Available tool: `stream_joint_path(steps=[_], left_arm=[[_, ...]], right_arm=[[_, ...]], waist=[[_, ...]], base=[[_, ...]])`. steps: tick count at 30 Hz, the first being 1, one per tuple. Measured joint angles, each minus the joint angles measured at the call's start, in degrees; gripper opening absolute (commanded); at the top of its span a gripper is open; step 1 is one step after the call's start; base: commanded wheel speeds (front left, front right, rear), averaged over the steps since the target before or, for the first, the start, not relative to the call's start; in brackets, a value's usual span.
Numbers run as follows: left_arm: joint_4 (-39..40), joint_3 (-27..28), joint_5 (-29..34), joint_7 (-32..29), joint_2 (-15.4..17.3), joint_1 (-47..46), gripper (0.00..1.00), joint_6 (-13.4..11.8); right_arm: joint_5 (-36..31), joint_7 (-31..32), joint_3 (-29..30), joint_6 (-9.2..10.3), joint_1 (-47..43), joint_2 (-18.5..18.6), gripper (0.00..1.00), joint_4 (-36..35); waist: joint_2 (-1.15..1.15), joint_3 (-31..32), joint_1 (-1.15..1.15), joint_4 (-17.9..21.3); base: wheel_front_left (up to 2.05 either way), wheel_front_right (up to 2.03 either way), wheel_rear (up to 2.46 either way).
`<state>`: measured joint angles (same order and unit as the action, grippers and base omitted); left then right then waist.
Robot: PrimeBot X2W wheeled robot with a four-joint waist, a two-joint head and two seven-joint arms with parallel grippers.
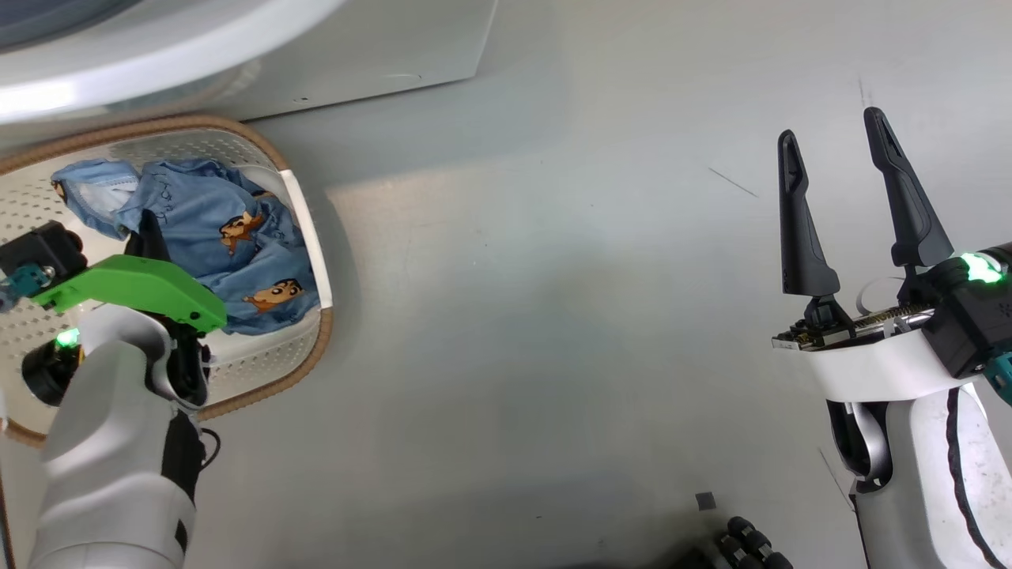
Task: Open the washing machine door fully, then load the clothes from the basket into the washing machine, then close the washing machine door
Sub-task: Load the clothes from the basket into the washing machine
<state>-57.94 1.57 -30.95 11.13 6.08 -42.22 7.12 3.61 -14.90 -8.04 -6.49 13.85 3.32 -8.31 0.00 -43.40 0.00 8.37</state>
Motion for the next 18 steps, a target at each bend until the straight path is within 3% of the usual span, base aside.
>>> stream_joint_path(steps=[7,18], left_arm=[[3.57,-1.78,-1.43,2.65,-2.89,3.63,0.0,0.16],[11.21,-3.86,-1.3,3.32,-2.72,11.86,0.0,0.16]], right_arm=[[0.07,0.0,0.4,-0.01,0.03,0.22,1.0,2.1],[0.96,0.01,0.33,-0.51,-1.53,0.23,1.0,4.8]], waist=[[0.0,5.38,0.0,-2.52],[0.0,14.44,0.0,-5.97]], base=[[0.0,0.0,0.0],[0.0,0.0,0.0]])
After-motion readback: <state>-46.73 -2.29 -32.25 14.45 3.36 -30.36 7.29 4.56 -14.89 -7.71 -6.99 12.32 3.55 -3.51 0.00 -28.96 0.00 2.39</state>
